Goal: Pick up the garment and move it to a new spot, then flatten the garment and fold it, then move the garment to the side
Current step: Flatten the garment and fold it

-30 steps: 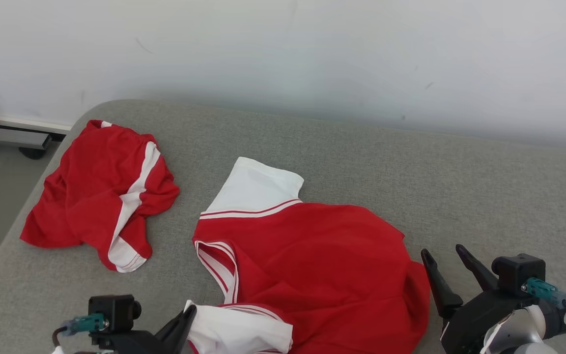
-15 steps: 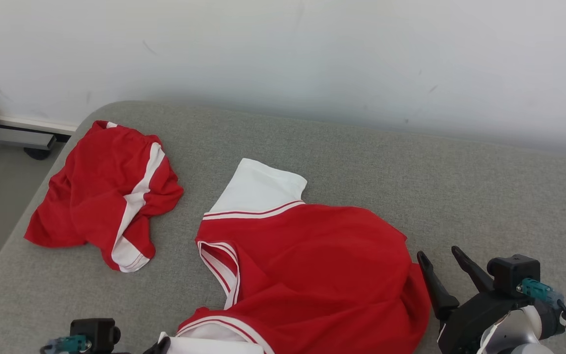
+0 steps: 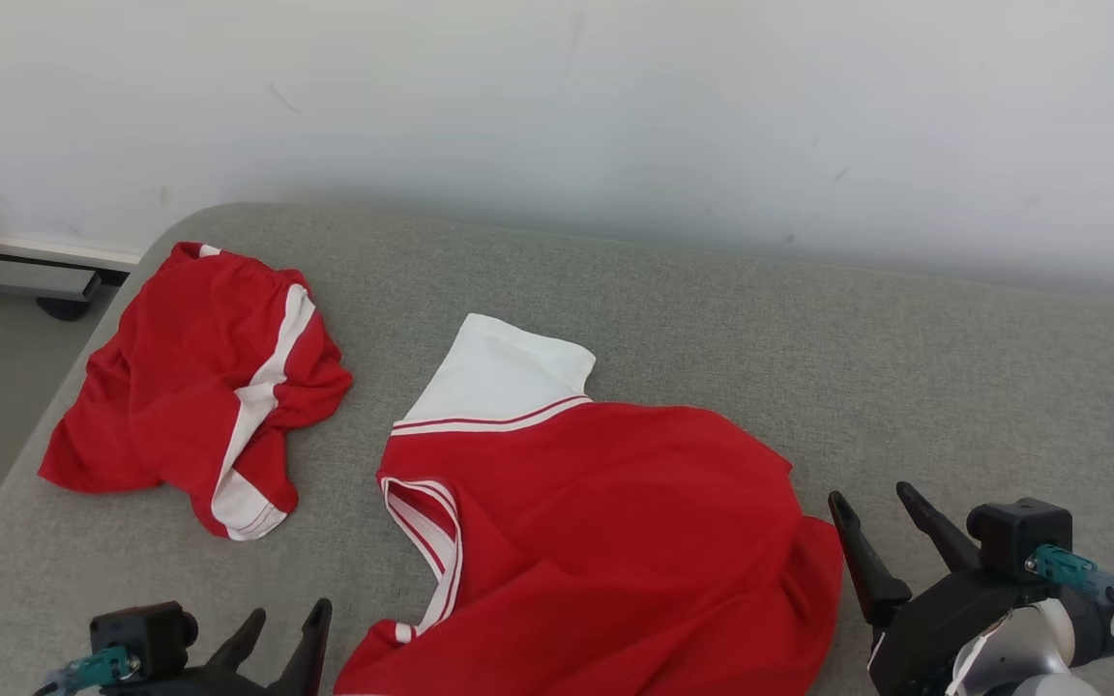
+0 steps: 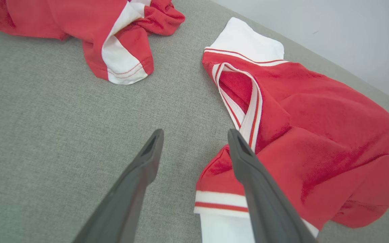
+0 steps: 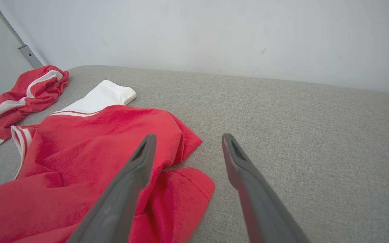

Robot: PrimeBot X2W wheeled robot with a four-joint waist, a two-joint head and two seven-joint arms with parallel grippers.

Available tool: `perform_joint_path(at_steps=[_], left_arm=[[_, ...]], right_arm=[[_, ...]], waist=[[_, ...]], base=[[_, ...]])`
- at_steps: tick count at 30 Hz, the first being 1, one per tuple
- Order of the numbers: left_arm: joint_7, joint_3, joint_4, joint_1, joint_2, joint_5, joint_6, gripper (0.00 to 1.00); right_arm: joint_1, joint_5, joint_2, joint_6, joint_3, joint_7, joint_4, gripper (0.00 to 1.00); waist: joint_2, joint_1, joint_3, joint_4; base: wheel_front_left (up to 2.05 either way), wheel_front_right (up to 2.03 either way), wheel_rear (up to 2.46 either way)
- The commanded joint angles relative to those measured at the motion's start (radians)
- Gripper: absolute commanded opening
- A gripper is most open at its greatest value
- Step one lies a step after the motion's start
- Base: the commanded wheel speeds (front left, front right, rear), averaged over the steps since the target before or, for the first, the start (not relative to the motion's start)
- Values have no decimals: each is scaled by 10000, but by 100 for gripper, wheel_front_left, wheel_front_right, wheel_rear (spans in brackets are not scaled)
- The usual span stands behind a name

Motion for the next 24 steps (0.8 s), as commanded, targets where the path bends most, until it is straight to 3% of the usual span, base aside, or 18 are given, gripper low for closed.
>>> perform_joint_path(at_steps=[1, 13, 24], left_arm=[[-232, 117, 33, -103, -64, 180, 75, 100], [-1090, 1057, 592, -311, -786, 1391, 130, 100], [-1118, 3052, 510, 443, -1440, 3686, 219, 100]], right_arm=[[3, 12, -50, 32, -87, 4, -30, 100], [134, -43, -49, 33, -413, 316, 14, 100], [-67, -65, -49, 33, -405, 601, 542, 100]], waist=[[0, 0, -2, -26], [0, 0, 53, -336], [0, 0, 64, -498]], base=[[0, 0, 0], [0, 0, 0], [0, 0, 0]])
